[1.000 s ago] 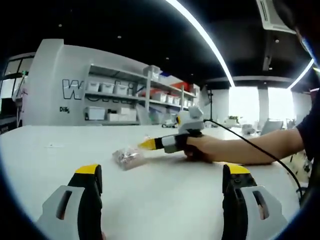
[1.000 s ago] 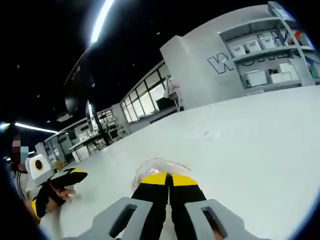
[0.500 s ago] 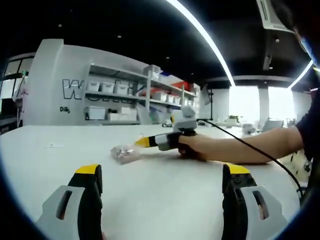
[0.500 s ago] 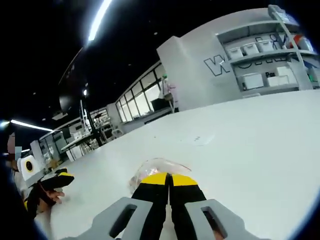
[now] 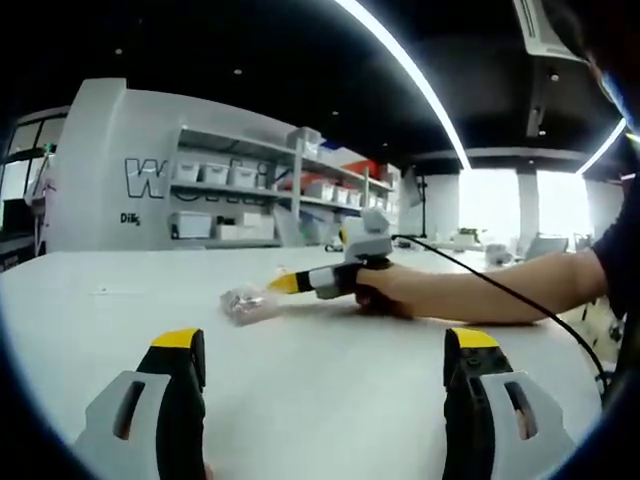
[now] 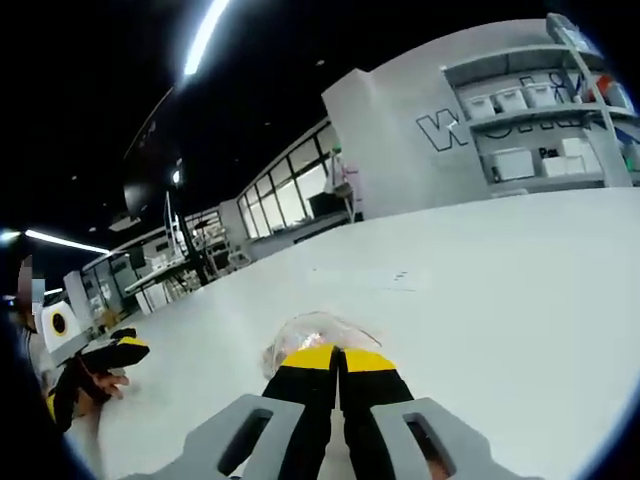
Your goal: Open the resealable bag by pulling the two sides of the seal apart until the entire bag opening is separated and visibly accessible.
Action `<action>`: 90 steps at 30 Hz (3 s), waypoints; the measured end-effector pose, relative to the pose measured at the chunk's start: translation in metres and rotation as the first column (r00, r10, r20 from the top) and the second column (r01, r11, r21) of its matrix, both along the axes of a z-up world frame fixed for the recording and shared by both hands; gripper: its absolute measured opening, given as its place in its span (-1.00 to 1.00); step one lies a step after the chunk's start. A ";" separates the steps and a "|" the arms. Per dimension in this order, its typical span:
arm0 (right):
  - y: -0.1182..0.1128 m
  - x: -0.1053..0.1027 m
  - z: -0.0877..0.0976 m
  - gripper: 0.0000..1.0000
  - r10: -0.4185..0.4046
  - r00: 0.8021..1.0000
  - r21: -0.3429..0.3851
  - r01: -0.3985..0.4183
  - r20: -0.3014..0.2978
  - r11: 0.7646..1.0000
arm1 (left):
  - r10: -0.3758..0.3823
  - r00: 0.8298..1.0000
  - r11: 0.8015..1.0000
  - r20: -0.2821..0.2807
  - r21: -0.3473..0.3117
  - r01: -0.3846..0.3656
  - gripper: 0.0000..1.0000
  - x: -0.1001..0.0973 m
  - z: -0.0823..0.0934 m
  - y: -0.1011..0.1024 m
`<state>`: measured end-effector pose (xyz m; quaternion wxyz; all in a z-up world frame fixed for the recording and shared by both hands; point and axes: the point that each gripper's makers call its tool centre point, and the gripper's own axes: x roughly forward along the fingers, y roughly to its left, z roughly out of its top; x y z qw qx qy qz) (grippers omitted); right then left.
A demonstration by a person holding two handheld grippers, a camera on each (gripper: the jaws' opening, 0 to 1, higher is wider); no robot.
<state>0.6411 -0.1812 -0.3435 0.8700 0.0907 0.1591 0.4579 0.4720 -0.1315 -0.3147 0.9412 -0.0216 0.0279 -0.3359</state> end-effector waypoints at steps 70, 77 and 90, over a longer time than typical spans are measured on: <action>-0.079 -0.129 0.013 -0.72 0.031 0.988 -0.013 -0.030 0.154 0.999 | 0.022 1.000 0.999 -0.008 0.040 -0.022 0.93 0.001 -0.008 0.001; -0.086 -0.142 0.011 -0.72 0.029 0.987 -0.022 -0.026 0.157 0.999 | 0.010 1.000 0.997 -0.024 0.071 -0.008 0.93 -0.017 -0.014 -0.002; -0.101 -0.172 0.012 -0.72 0.027 0.985 -0.029 -0.022 0.170 0.999 | -0.001 1.000 0.998 -0.016 0.069 0.002 0.93 -0.043 -0.012 0.002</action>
